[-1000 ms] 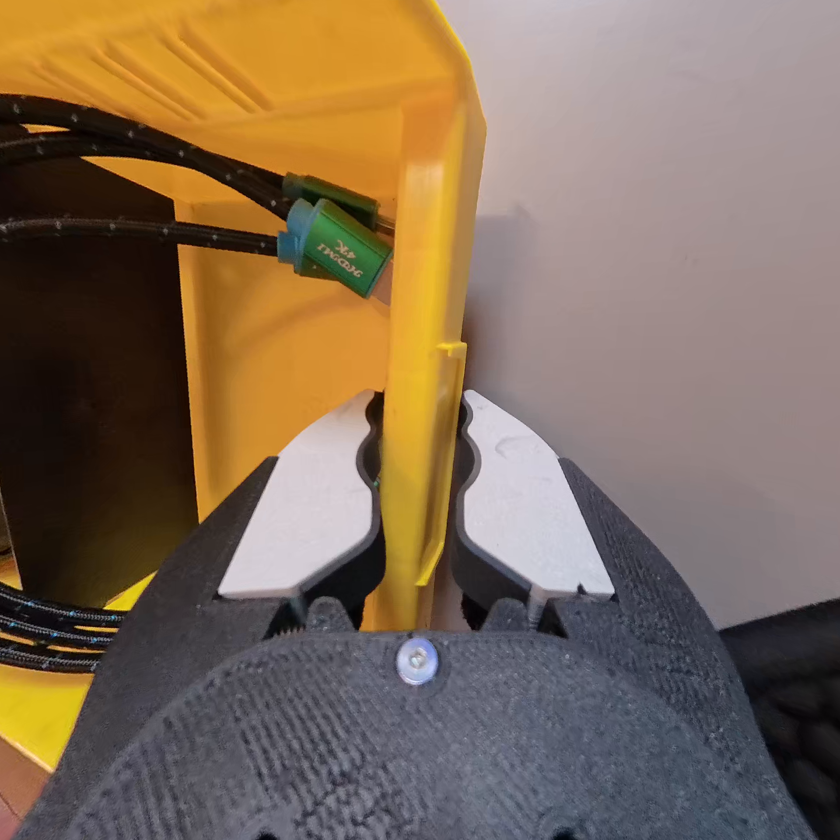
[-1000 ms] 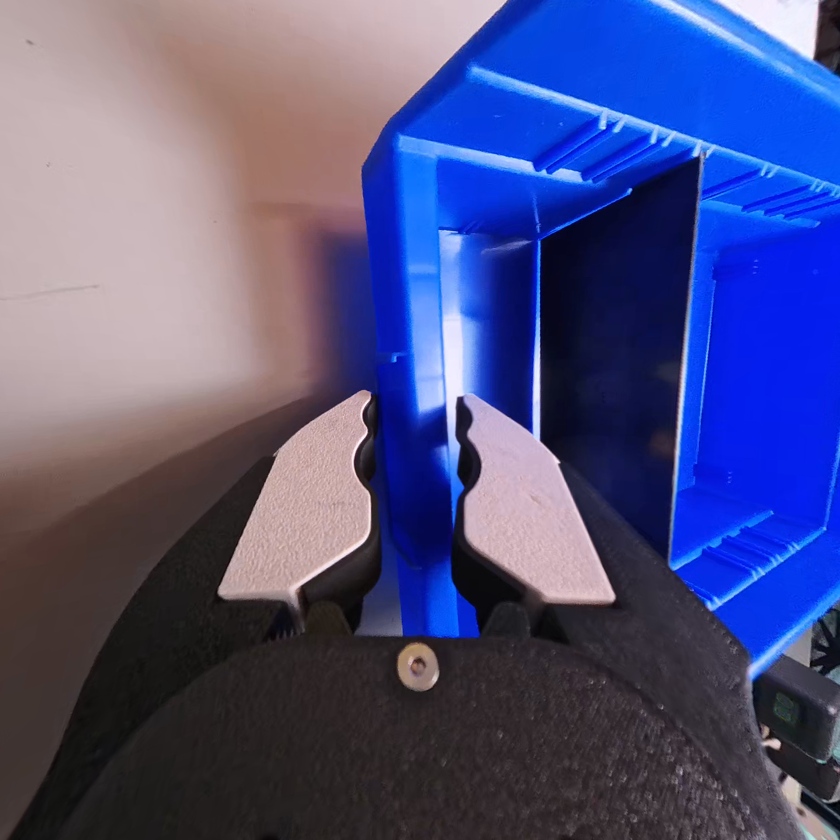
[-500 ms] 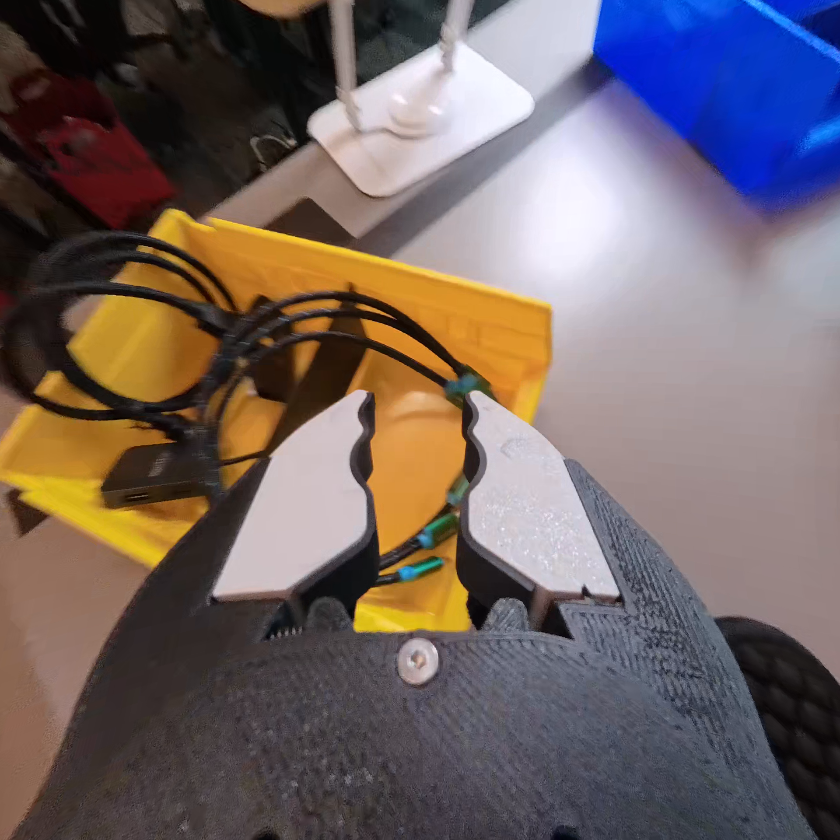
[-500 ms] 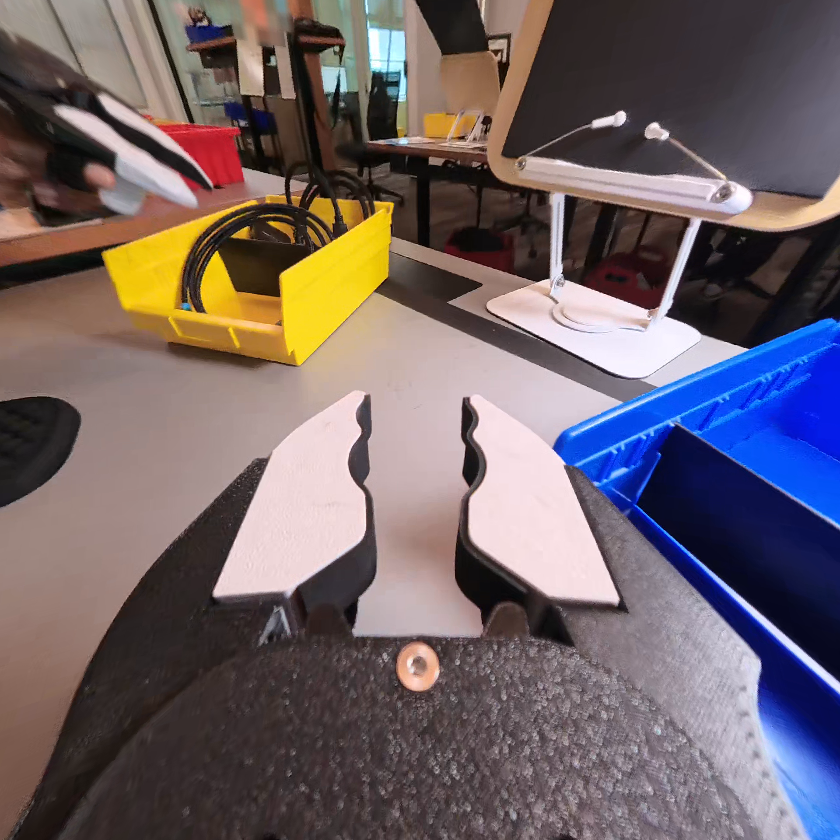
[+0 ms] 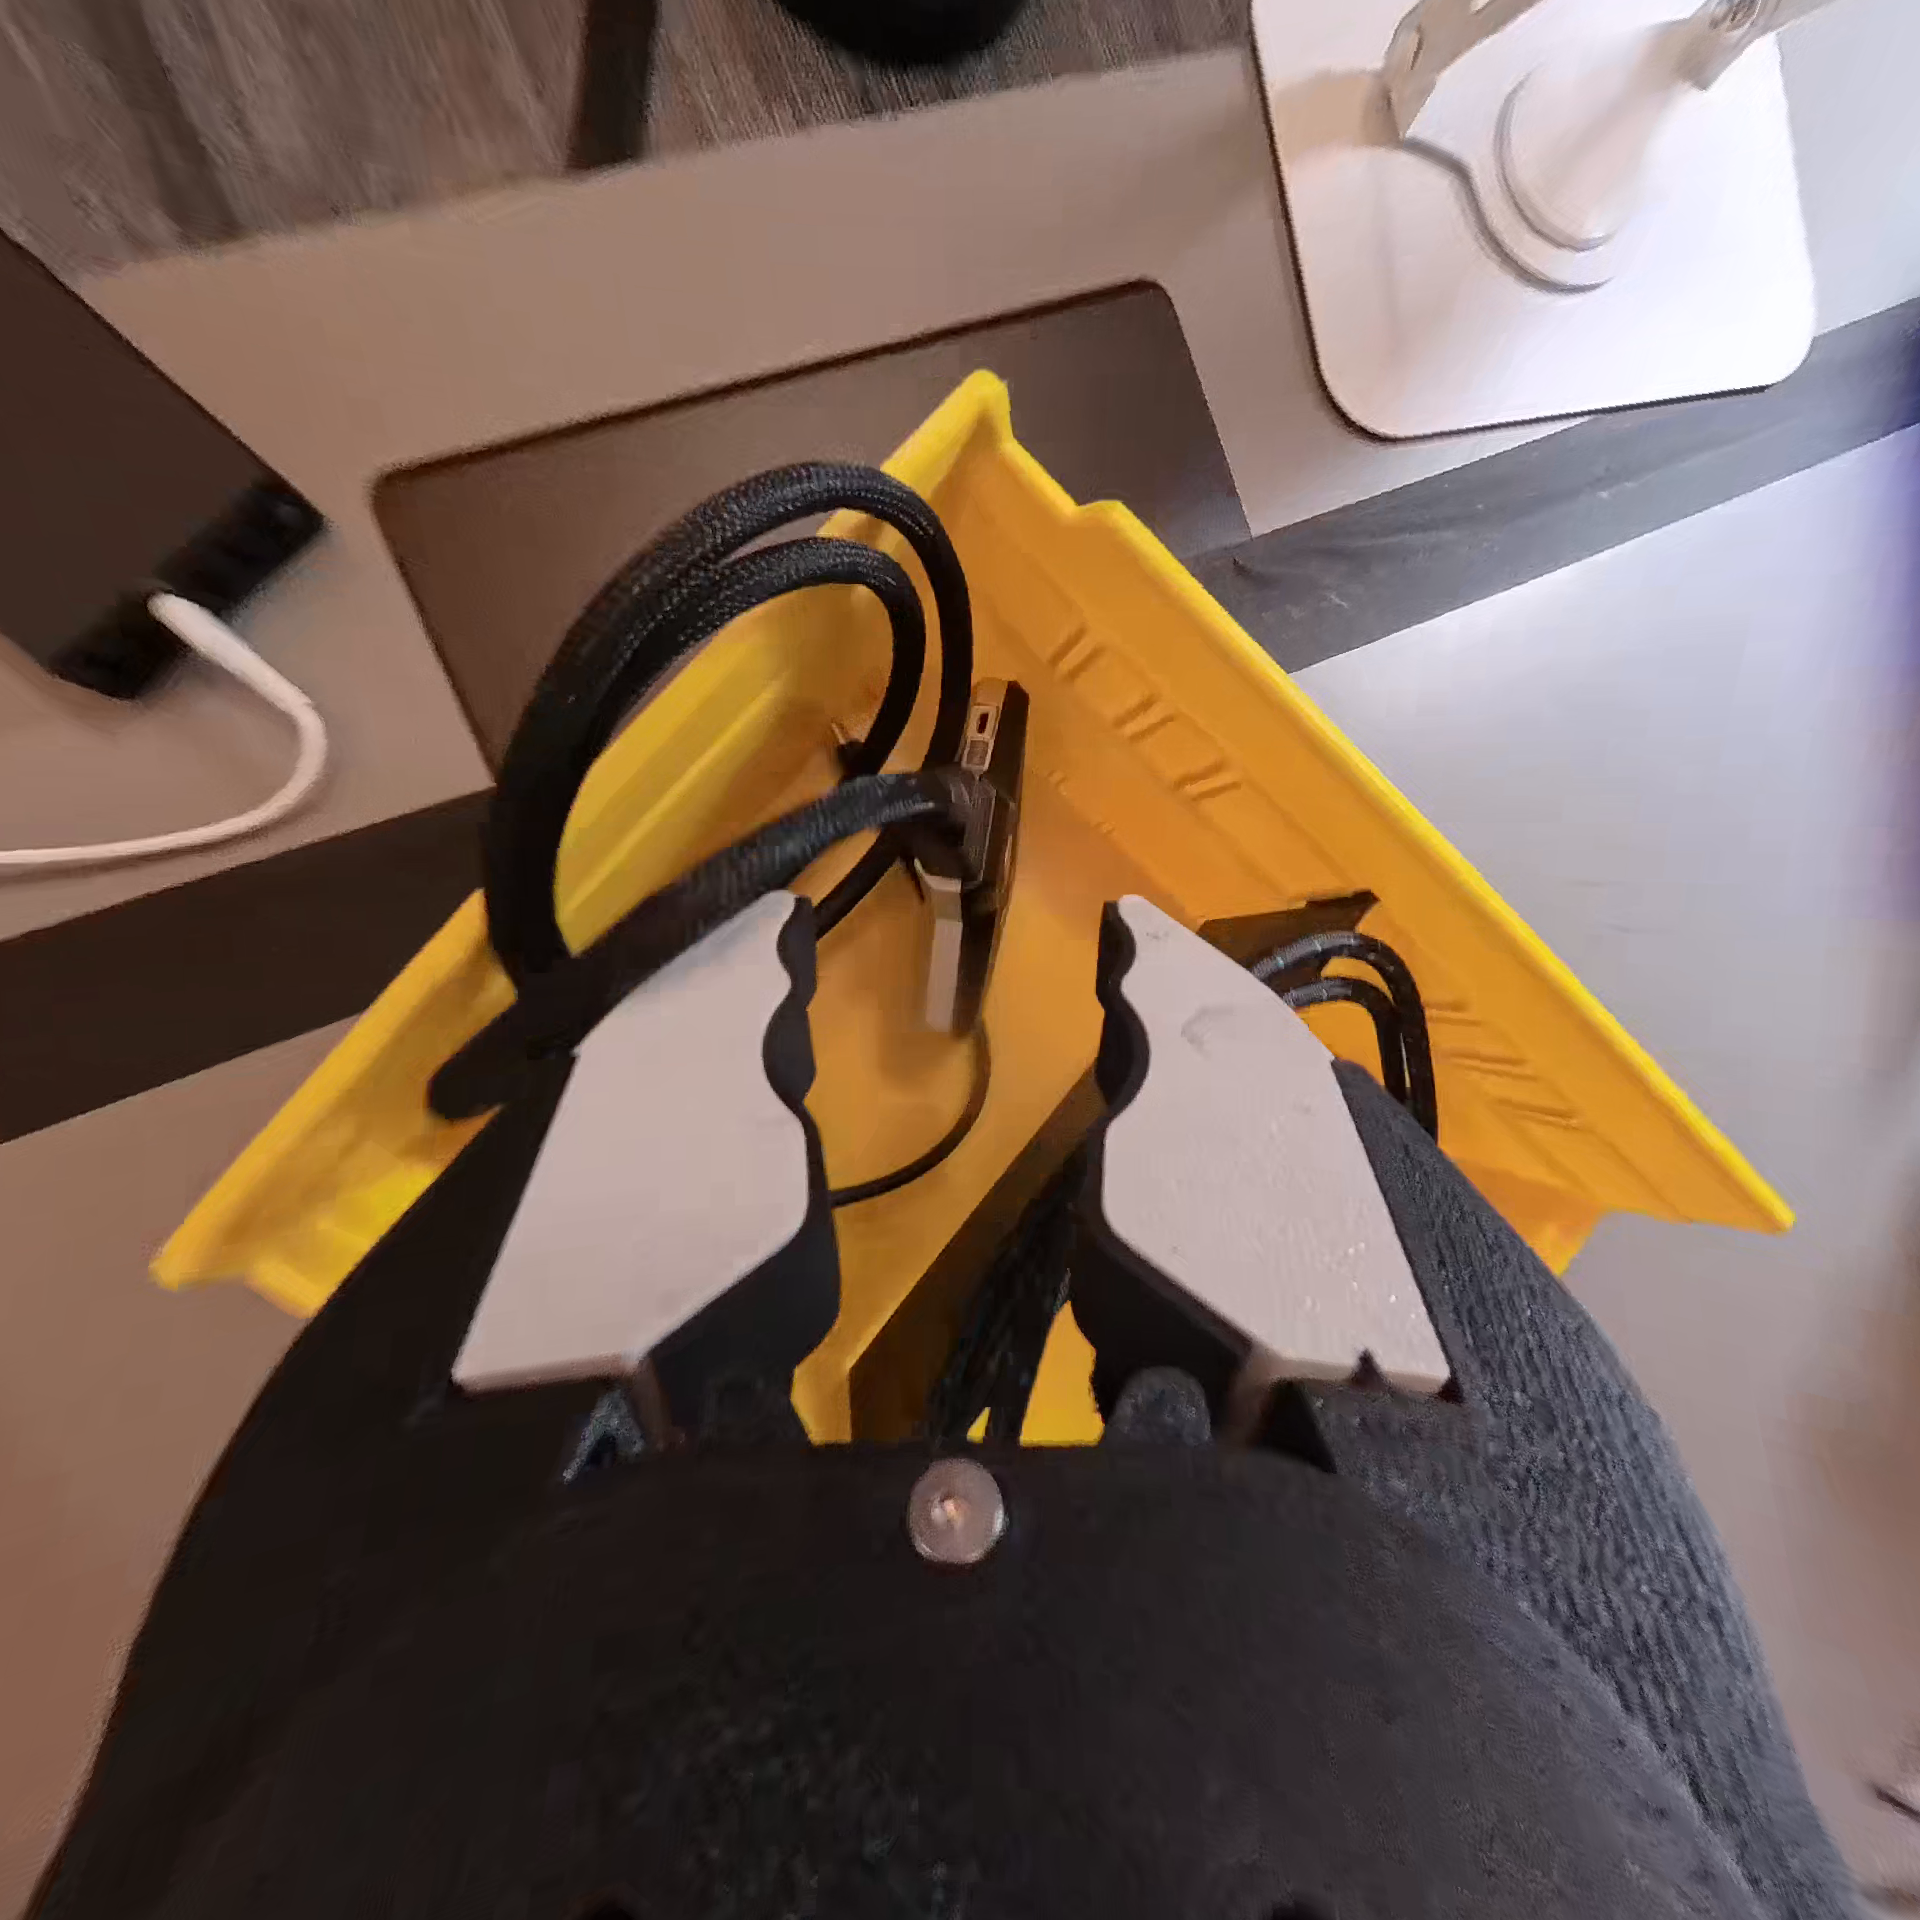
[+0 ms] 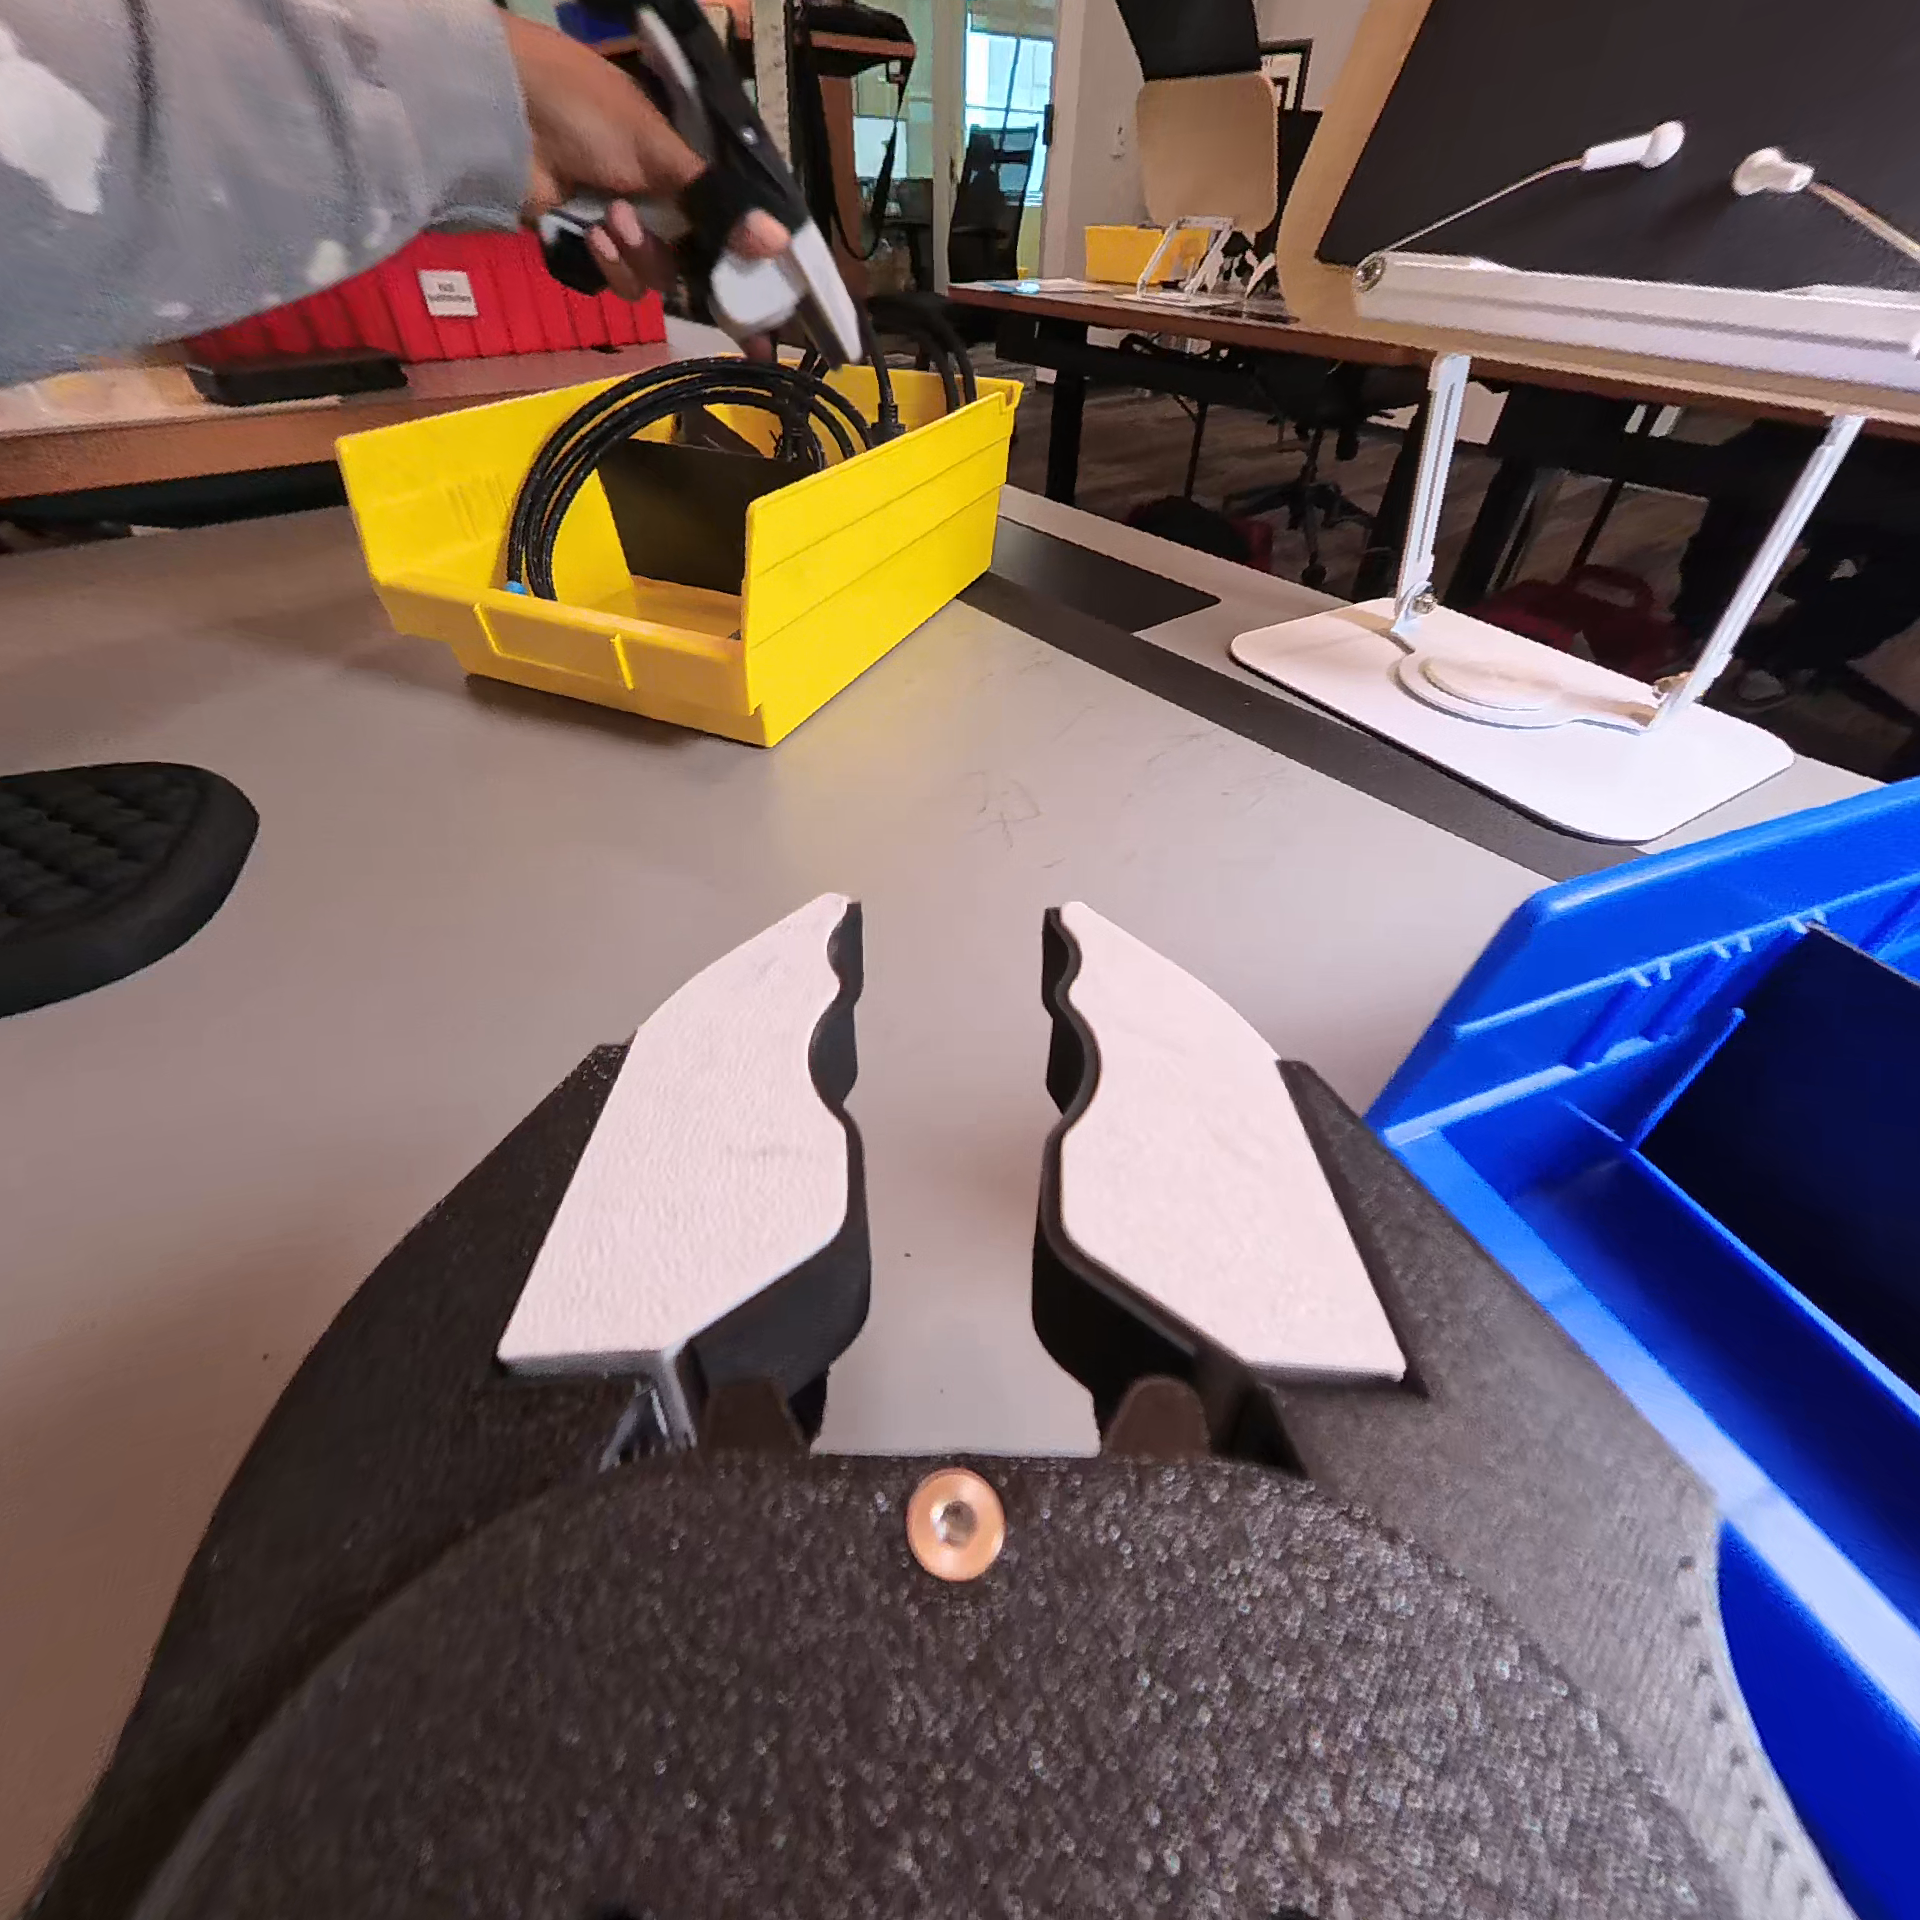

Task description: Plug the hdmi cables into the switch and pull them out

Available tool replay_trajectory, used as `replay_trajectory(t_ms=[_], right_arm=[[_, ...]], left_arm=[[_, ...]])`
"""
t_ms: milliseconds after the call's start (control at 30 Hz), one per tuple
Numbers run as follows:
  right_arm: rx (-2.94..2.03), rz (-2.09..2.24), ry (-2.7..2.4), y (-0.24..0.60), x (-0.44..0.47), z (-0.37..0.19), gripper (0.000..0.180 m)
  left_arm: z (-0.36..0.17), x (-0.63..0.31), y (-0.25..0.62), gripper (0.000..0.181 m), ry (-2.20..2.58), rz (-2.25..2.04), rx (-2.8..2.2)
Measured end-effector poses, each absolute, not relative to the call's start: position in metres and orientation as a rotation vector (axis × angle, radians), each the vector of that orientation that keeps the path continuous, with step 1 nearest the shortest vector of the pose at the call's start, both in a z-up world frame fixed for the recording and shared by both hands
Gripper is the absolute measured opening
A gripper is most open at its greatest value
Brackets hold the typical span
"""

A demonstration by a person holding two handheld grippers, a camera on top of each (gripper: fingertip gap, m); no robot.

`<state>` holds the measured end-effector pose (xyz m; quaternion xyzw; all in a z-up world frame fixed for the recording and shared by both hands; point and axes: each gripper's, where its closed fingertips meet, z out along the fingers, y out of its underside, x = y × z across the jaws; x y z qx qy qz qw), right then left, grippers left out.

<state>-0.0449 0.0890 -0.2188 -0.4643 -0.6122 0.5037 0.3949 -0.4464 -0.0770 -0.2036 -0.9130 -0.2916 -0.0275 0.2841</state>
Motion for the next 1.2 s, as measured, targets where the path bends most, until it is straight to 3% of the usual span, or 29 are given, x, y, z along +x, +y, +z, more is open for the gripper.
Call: replay_trajectory(t_ms=[33,233,333,500,1000,1200], right_arm=[[-1.180,1.281,-1.555,0.089,-0.045,-0.219,0.032],[-1.201,1.356,-1.560,0.089,-0.047,-0.219,0.030],[-1.205,1.371,-1.569,0.089,-0.047,-0.220,0.029],[-1.213,1.395,-1.555,0.090,-0.045,-0.218,0.027],[-1.111,1.364,-1.521,0.082,-0.039,-0.194,0.025],[-1.037,1.392,-1.529,0.076,-0.040,-0.151,0.027]], left_arm=[[-0.213,-0.450,-0.073,0.053,-0.799,-0.109,-2.465],[-0.253,-0.458,-0.054,0.048,-0.795,-0.195,-2.565],[-0.269,-0.448,-0.047,0.028,-0.774,-0.315,-2.609],[-0.258,-0.449,-0.051,0.024,-0.745,-0.284,-2.622],[-0.045,-0.387,-0.070,0.024,-0.397,0.066,-2.654],[-0.008,-0.295,-0.049,0.024,-0.057,0.111,-2.781]])
